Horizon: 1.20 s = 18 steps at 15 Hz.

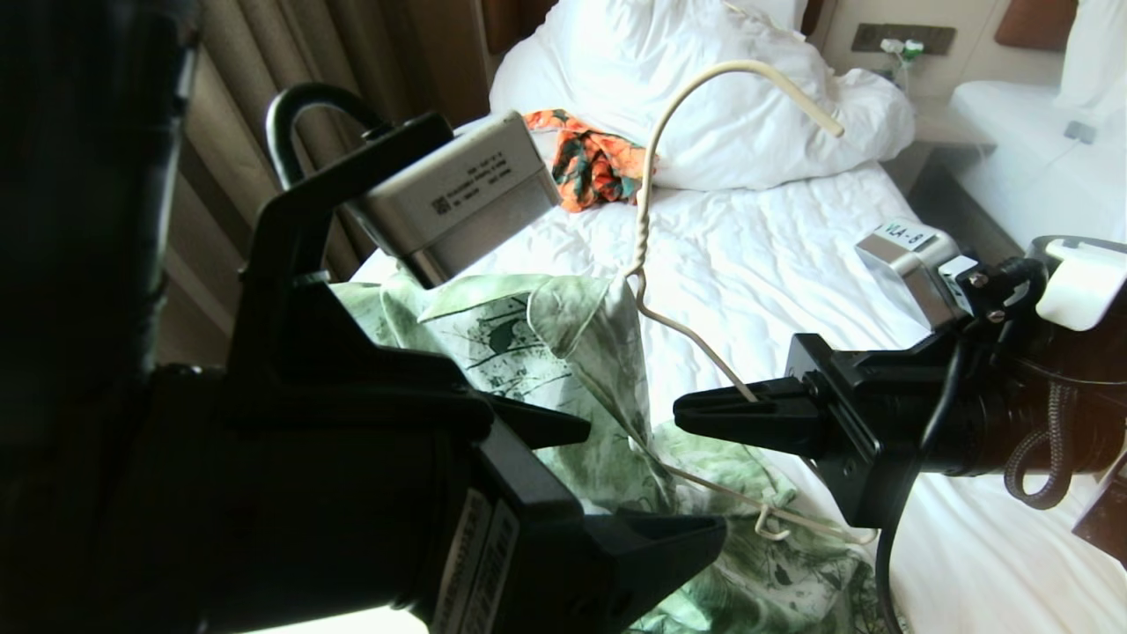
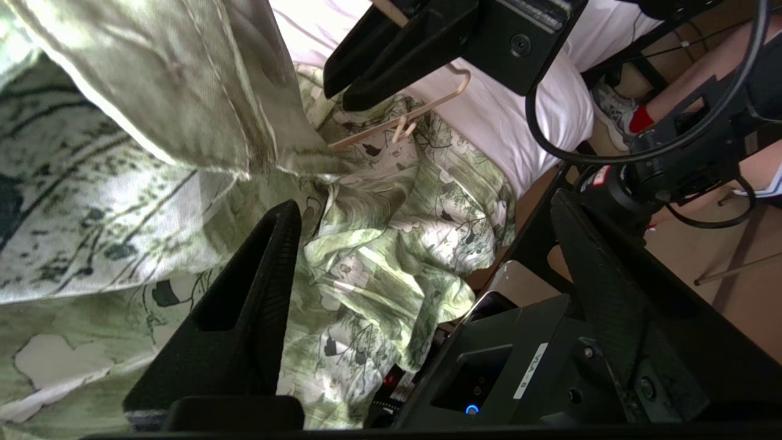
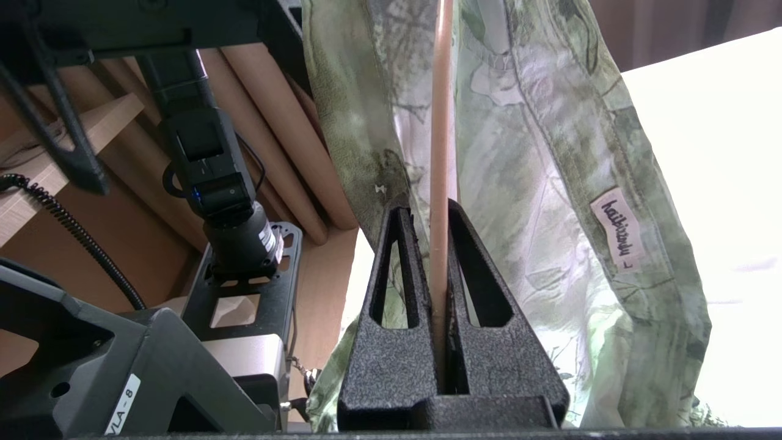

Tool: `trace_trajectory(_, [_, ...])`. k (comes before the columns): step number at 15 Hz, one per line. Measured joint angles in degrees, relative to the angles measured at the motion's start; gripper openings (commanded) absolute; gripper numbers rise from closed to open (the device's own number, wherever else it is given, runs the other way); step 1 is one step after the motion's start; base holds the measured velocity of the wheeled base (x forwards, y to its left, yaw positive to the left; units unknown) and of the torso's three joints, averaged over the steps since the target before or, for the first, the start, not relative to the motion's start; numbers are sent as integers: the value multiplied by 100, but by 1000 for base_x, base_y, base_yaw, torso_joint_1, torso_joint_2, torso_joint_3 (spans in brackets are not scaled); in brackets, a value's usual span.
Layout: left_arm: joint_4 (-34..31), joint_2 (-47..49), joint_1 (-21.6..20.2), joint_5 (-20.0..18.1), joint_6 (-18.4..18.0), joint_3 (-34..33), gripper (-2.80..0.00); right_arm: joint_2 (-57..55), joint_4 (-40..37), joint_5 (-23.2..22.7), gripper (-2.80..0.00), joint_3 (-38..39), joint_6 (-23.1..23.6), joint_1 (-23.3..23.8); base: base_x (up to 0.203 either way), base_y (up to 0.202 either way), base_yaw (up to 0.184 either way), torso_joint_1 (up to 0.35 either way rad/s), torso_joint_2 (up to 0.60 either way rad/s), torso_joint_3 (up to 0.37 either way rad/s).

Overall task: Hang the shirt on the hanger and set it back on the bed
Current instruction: Hook one side of the shirt onto the hanger

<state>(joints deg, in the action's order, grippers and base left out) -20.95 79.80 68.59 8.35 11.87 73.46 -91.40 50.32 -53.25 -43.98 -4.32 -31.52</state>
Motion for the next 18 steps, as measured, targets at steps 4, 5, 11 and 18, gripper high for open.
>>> trace_trajectory(4, [-84,-302,16,52,-104,-196,-280,-30,-3,9,-280,-4,-1,-2,0,0,0,0,0,0])
trace_trajectory(5, [-238,-460,12,63,-138,-246,-280,-27,-2,6,-280,-2,-11,-2,0,0,0,0,0,0])
trace_trajectory(11, [-991,-1572,-563,167,-640,-167,-280,-16,-13,5,-280,-2,-43,-91,0,0,0,0,0,0])
trace_trajectory(18, [-695,-1635,-2197,-1188,-2065,121,0,75,-18,2,-280,59,-378,-325,0,0,0,0,0,0])
